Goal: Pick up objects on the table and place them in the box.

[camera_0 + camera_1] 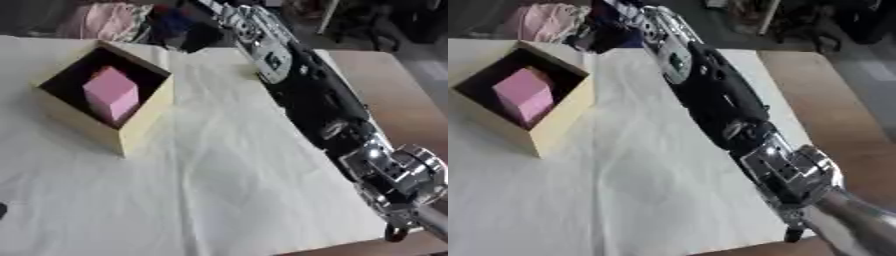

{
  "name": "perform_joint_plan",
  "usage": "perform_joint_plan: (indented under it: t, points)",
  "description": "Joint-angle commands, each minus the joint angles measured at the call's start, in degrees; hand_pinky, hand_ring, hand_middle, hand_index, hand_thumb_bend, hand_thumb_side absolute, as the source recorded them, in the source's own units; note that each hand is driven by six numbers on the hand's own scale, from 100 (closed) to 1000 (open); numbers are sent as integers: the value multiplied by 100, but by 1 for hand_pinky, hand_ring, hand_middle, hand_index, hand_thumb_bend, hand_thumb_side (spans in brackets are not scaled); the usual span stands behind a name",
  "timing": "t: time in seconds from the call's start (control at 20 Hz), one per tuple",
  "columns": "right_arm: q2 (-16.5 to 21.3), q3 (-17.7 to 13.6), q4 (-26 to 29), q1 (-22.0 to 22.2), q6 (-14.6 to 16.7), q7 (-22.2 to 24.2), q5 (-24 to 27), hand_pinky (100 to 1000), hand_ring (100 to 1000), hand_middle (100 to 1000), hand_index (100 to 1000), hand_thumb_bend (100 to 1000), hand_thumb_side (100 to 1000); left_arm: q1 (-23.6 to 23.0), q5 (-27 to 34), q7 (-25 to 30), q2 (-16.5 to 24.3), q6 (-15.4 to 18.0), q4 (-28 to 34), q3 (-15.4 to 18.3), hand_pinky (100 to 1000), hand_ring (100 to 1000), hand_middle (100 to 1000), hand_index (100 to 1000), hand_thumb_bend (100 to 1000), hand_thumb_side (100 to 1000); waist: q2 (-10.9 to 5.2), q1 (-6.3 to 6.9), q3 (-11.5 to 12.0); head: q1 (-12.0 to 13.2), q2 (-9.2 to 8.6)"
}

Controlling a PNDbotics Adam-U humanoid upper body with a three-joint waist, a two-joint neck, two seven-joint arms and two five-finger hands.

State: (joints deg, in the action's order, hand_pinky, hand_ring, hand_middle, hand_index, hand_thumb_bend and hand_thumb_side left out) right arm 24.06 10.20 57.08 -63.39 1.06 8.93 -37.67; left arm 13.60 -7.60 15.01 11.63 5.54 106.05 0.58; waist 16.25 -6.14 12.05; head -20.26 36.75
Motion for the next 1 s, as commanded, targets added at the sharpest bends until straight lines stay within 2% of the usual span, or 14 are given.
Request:
perform_joint_plan:
  t: [0.05, 0.35, 1.0]
  points:
    - [280, -270, -515, -52, -220, -332, 74, 819, 740, 814, 907, 404, 360, 23, -19, -22, 107, 5, 131, 33, 770, 635, 835, 811, 682, 422, -68, -56, 0, 33, -42]
    - [433, -443, -1055, 64, -357, -663, 205, 823, 746, 826, 910, 398, 368, 18, -27, -32, 114, 5, 133, 44, 771, 635, 835, 811, 683, 422, -60, -63, -1, 74, -39]
    - [546, -581, -1597, 226, -855, -1322, 79, 821, 756, 832, 912, 403, 368, 28, -33, -44, 122, 4, 139, 60, 771, 634, 835, 811, 685, 421, -57, -74, 18, 91, -21]
